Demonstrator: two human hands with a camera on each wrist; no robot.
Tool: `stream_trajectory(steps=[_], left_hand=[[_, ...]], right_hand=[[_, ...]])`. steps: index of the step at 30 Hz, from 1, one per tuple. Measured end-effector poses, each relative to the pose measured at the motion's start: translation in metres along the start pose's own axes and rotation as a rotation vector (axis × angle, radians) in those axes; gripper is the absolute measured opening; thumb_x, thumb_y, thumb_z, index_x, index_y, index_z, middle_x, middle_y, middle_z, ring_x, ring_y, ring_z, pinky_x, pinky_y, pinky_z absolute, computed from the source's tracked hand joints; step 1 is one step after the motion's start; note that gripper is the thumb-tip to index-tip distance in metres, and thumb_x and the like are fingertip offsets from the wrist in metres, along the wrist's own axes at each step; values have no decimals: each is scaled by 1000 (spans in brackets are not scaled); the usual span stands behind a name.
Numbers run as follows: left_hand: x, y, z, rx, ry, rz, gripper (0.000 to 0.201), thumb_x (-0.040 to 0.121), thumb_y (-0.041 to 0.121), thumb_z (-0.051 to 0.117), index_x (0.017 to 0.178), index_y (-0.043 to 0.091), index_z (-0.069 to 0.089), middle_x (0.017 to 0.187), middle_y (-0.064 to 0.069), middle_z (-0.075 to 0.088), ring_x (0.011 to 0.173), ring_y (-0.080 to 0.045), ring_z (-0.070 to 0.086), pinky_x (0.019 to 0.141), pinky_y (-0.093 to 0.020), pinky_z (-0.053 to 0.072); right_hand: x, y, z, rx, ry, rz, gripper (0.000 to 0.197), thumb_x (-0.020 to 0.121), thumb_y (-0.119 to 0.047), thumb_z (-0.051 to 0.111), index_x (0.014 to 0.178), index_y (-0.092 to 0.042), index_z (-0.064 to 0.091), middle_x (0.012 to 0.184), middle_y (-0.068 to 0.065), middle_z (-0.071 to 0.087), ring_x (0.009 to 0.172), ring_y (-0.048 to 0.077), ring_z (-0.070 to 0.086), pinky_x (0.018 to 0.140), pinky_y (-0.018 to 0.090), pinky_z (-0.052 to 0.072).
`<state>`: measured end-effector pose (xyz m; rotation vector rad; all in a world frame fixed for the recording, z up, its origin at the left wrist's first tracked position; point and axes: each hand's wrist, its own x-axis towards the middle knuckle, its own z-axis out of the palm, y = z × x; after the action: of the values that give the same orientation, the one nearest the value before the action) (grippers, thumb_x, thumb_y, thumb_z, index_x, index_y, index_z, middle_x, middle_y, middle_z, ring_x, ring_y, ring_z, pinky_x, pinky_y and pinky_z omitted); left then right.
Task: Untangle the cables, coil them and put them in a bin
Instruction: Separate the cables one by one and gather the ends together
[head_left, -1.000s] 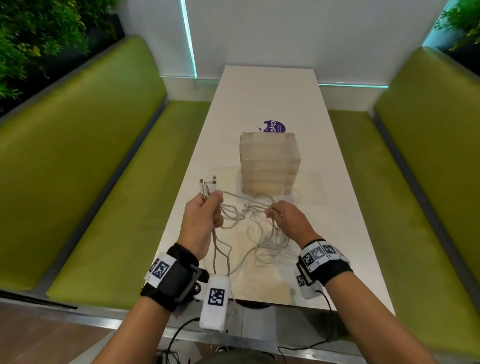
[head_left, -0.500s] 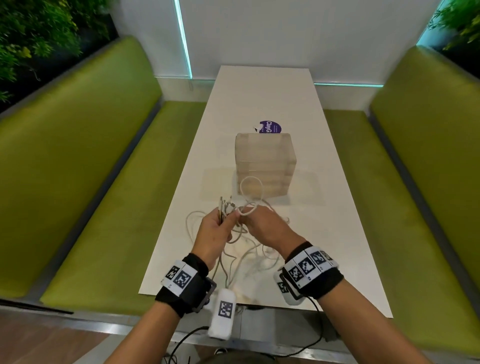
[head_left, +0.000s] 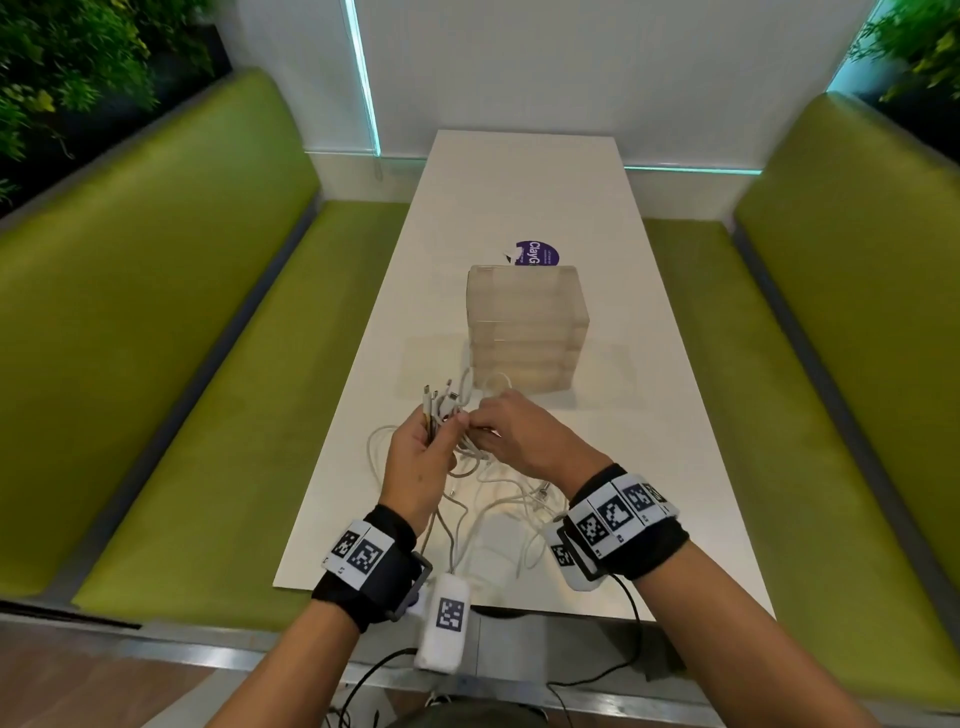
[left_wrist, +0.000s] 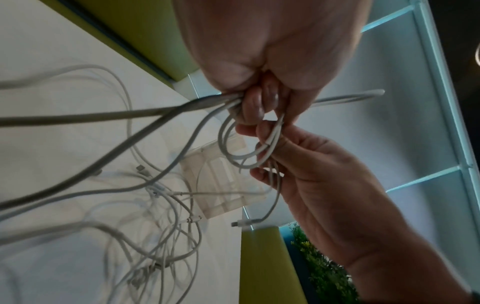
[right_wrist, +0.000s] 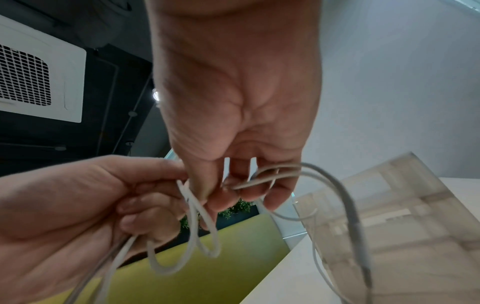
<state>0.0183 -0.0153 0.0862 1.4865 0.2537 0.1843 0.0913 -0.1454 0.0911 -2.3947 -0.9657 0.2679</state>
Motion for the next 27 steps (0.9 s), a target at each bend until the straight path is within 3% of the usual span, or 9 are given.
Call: stream_trajectory(steps=[2,4,8,14,18,21,23,26,27], left_hand=[[0,5,-2,-56,41,1,16,93,10,58,77,11,53,57,2,42,47,-6,32,49,-24,30],[1,15,-7,-137,82,14,26,94,10,56,70,16,47,51,10,33,46,-7,26,47,-22,29],[8,32,-26,-262,113,52,30,95,10,55,69,18,43,52,9,28,47,-9,22,46,-21,27],[4,40,-43,-346,160,96,24,96,9,51,75,18,46,50,11,30,45,-7,23,45,-19,27],[4,41,-49,-369,179,86,22,96,8,51,77,18,48,51,10,29,44,-6,22,44,-19,24],[2,36,-51,-326,145,16,25,95,10,54,73,17,43,51,9,28,45,-7,22,44,-20,25],[0,31,-51,-247,59,-50,28,94,11,56,70,17,42,52,8,28,45,-8,22,46,-23,24],[-9,24,-44,-14,-147,-157,29,91,12,60,66,16,47,50,10,31,44,-9,26,47,-23,26],[-14,23,-41,68,-236,-179,27,91,12,61,67,15,49,50,10,33,45,-9,27,46,-22,27]], right_hand=[[2,8,4,-94,21,23,17,93,-19,55,88,-10,69,84,7,61,82,24,49,73,40,42],[3,25,9,-136,3,154,16,93,-24,56,94,-16,70,99,3,63,95,23,48,81,38,39],[-5,61,21,-36,74,386,21,95,-26,49,92,-20,70,109,2,63,107,31,49,90,42,39],[-13,83,24,-146,181,501,25,95,-34,50,103,-19,68,118,2,60,115,29,44,91,39,34],[-17,79,13,146,270,412,19,92,-23,58,96,-10,72,97,6,61,99,27,55,79,31,41],[-24,52,-7,418,282,342,19,86,-17,67,102,-10,73,88,-5,52,88,13,56,78,20,42],[-31,29,-19,527,205,292,27,83,-10,70,109,-9,69,82,-8,56,79,9,58,76,22,45],[-44,-6,-31,724,128,183,49,79,-2,72,123,-21,58,81,11,63,75,13,62,79,26,52],[-47,-16,-32,737,99,137,55,78,-2,72,126,-24,55,81,11,65,76,13,63,78,24,52]])
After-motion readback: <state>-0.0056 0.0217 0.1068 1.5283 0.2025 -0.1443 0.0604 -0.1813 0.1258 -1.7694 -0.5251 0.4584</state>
